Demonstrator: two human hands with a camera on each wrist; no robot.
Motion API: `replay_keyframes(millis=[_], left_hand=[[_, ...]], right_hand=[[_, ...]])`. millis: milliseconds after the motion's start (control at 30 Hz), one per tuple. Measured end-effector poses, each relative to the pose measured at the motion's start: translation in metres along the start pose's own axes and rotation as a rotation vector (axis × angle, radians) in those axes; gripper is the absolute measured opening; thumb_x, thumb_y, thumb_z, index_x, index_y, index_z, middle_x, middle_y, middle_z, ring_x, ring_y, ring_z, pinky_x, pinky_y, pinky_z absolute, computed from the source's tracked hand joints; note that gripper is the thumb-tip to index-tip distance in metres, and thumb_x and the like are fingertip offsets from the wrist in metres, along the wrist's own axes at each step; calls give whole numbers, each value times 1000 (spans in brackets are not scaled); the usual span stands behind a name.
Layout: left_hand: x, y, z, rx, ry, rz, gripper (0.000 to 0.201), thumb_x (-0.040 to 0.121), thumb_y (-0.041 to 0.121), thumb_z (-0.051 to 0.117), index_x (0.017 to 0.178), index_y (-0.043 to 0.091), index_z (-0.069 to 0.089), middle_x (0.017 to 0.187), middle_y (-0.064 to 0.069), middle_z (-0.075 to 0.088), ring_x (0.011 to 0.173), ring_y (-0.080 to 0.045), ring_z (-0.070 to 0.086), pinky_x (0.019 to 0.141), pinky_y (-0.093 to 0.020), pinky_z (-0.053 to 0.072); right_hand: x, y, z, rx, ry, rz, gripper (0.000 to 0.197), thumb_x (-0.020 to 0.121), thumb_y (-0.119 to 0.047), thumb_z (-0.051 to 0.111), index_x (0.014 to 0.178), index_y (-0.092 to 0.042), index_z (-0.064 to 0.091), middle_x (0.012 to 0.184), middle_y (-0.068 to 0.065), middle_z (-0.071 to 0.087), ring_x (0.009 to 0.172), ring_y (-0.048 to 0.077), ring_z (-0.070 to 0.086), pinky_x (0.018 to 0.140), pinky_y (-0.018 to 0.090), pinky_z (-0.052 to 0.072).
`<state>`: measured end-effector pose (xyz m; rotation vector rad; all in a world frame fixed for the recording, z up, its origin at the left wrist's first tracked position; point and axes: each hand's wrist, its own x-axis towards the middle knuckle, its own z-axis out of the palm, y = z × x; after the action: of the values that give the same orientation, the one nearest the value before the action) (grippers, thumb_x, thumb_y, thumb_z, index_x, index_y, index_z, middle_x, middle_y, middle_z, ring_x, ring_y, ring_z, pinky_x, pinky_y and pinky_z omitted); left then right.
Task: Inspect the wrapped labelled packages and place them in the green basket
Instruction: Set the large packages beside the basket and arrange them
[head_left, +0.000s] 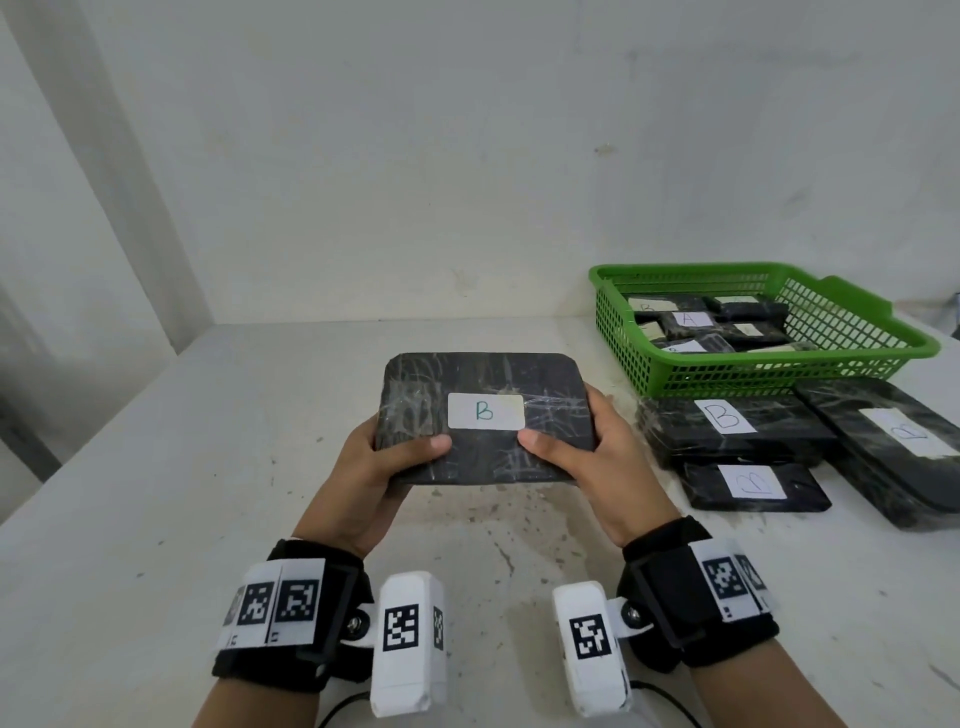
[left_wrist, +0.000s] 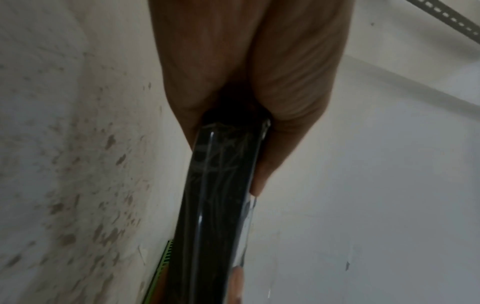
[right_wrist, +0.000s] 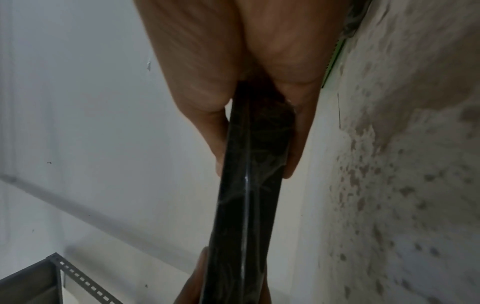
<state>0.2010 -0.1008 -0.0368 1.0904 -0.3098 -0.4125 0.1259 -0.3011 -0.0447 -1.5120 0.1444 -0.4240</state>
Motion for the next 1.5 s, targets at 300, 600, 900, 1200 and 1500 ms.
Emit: replay_keyframes(millis=[300, 600, 900, 1200, 1500], left_hand=[[3, -1, -6, 6, 86, -7, 58, 64, 4, 69, 121, -3, 61, 111, -18, 73, 99, -28, 72, 74, -29, 60], [1, -5, 3, 128, 132, 0, 40, 77, -13, 69, 113, 4, 62, 95, -6, 78, 87, -22, 74, 63, -24, 58], [-2, -1, 8, 128, 128, 25, 58, 68, -7, 76, 122, 2, 58, 102, -10, 76, 90, -23, 75, 64, -27, 59], [-3, -4, 12, 140, 66, 28, 68, 64, 6, 86, 125, 8, 57, 110, -9, 75, 98, -24, 73, 69, -28, 59], [-6, -3, 11, 197, 47, 102, 68, 64, 9, 80, 126, 18, 53, 115, -7, 72, 105, -22, 70, 86, -39, 59]], right_hand=[[1, -8, -3, 323, -128, 35, 49, 88, 11, 52, 134, -6, 54, 117, 10, 71, 105, 19, 68, 84, 29, 58], [-1, -3, -2, 163, -122, 24, 67, 78, -9, 73, 140, -17, 48, 128, 5, 67, 120, 24, 62, 101, 41, 50], [0, -3, -2, 66, -63, -11, 75, 69, -10, 86, 135, -20, 52, 121, 2, 70, 114, 20, 66, 99, 42, 52], [-3, -1, 4, -14, 50, -62, 79, 64, -4, 88, 132, -20, 53, 119, 0, 70, 110, 15, 67, 96, 42, 55], [-3, -4, 7, -27, 120, -91, 56, 64, -36, 80, 115, -23, 60, 107, -6, 74, 102, 9, 69, 96, 39, 54]])
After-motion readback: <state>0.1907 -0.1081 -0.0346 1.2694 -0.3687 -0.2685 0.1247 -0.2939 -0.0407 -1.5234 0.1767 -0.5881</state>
